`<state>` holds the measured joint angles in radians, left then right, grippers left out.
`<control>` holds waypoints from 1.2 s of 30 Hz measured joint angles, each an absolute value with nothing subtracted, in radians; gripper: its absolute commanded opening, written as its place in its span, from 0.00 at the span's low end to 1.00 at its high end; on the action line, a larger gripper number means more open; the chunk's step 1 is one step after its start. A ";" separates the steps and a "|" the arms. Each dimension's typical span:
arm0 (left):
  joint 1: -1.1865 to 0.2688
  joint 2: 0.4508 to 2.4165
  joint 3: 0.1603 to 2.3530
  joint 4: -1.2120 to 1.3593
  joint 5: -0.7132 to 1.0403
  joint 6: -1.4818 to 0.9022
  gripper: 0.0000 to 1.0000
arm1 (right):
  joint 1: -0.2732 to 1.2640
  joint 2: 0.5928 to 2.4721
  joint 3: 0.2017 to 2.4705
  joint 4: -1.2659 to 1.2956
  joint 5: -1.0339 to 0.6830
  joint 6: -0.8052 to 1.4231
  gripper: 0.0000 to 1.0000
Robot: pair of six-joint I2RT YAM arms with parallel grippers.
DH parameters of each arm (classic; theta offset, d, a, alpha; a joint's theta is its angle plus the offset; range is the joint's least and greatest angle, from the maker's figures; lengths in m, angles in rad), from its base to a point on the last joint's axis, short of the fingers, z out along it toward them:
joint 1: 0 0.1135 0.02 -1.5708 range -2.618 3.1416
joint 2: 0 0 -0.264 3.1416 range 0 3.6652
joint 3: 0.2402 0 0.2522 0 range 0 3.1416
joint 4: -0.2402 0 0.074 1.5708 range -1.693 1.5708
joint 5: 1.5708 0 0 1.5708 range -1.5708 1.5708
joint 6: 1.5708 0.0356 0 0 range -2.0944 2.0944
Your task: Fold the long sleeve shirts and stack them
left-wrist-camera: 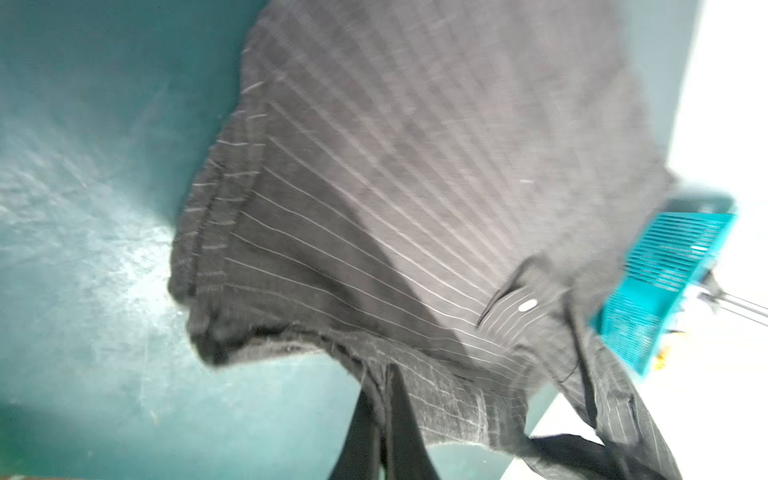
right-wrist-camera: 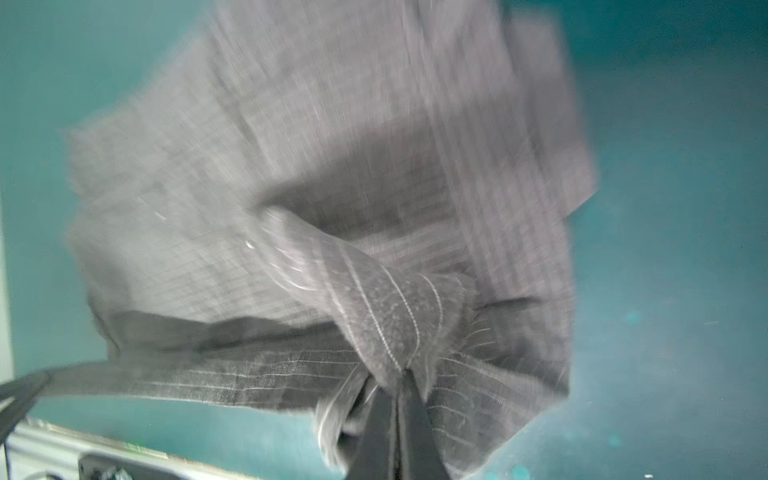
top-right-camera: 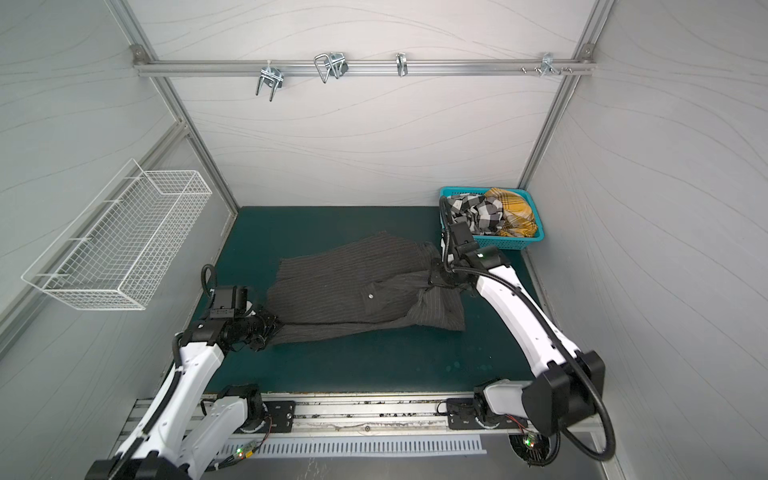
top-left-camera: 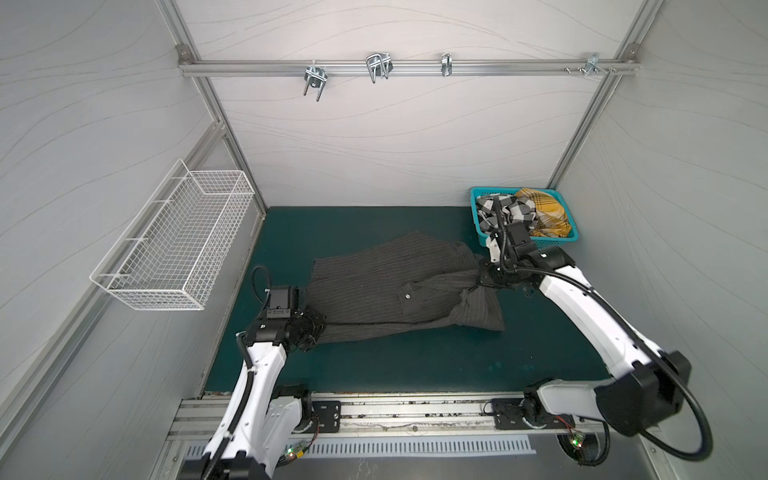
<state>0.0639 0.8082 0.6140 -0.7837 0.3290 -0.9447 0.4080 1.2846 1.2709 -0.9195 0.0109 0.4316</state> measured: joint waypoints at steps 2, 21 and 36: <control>0.064 0.785 0.608 -0.810 0.329 -0.947 0.00 | 0.408 1.292 1.296 -0.929 0.028 0.430 0.00; 0.065 1.087 0.611 -0.700 0.265 -0.969 0.00 | 0.408 1.759 1.681 -0.899 0.078 0.384 0.00; 0.075 1.363 0.656 -0.588 0.236 -0.956 0.52 | 0.420 2.133 1.873 -0.916 0.101 0.334 0.74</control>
<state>0.0746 1.3632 0.6563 -0.5877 0.2356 -0.9558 0.4198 2.1330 1.8732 -0.9157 0.1013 0.3336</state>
